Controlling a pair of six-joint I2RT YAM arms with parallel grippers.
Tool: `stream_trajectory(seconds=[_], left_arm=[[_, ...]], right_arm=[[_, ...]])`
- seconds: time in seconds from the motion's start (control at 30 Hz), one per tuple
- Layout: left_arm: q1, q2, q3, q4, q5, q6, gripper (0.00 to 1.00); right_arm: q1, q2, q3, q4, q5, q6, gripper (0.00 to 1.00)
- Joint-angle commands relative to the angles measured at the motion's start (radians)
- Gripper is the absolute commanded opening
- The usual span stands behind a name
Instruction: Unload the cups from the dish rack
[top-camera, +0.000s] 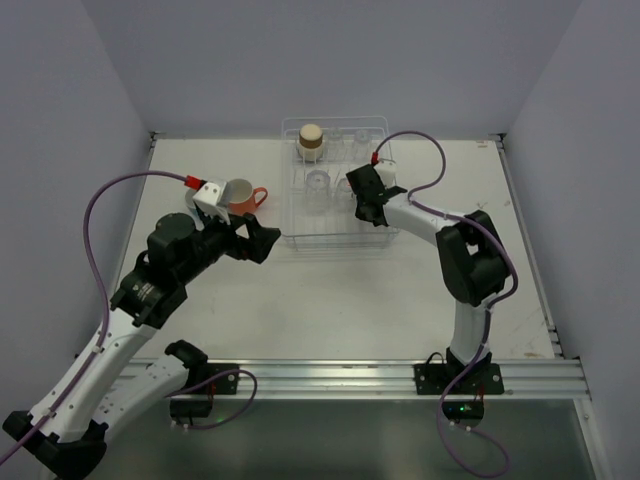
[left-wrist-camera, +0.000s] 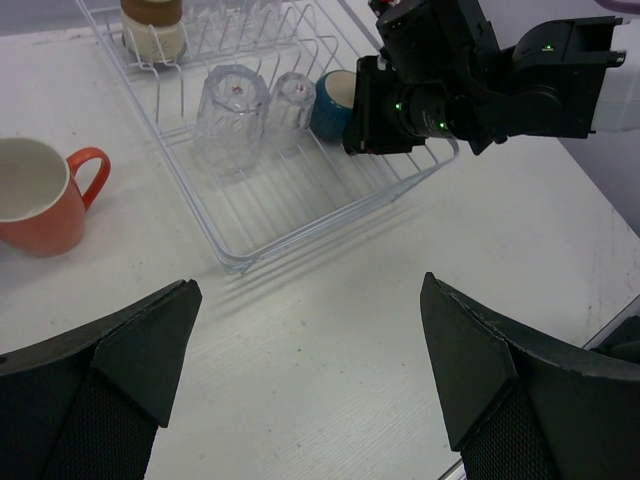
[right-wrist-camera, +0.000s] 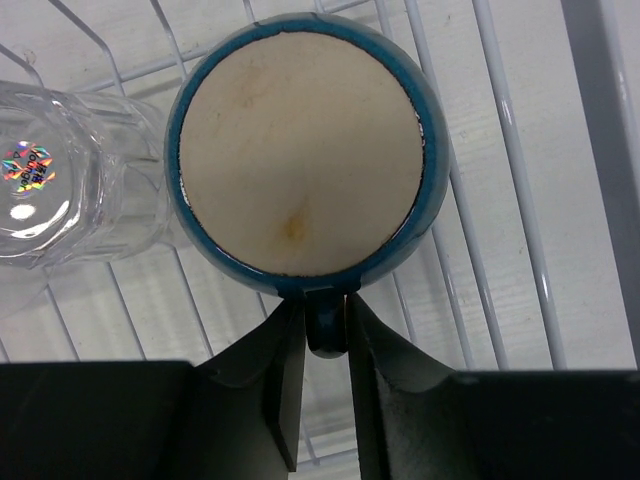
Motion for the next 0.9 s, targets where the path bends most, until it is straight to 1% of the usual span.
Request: stream_trajectory(seconds=[0.0, 0.07, 0.13, 0.27, 0.4, 0.63, 0.87], left_arm=[[-0.004, -0.012, 0.012, 0.025, -0.022, 0.026, 1.0], [-0.006, -0.017, 0.004, 0.03, -0.025, 0.025, 1.0], [-0.006, -0.021, 0.001, 0.033, -0.027, 0.026, 1.0], [-0.006, -0.023, -0.011, 0.044, -0.027, 0.023, 1.0], [-0.006, -0.021, -0.005, 0.05, 0.005, 0.015, 1.0], [-0.006, -0.029, 0.004, 0.056, 0.044, 0.002, 1.0], [-0.006, -0.018, -0.002, 0.094, 0.087, -0.034, 1.0]], right_arm=[[-0.012, 0.017, 0.011, 0.039, 0.03, -0.012, 0.22], [-0.012, 0.005, 0.0, 0.053, 0.041, -0.017, 0.09], [-0.01, -0.009, -0.012, 0.06, 0.055, -0.02, 0.0], [0.003, -0.079, -0.054, 0.082, 0.081, -0.027, 0.0], [0.016, -0.151, -0.066, 0.082, 0.115, -0.032, 0.0], [0.045, -0.277, -0.104, 0.119, 0.127, -0.044, 0.0], [0.051, -0.389, -0.132, 0.114, 0.121, -0.047, 0.0]])
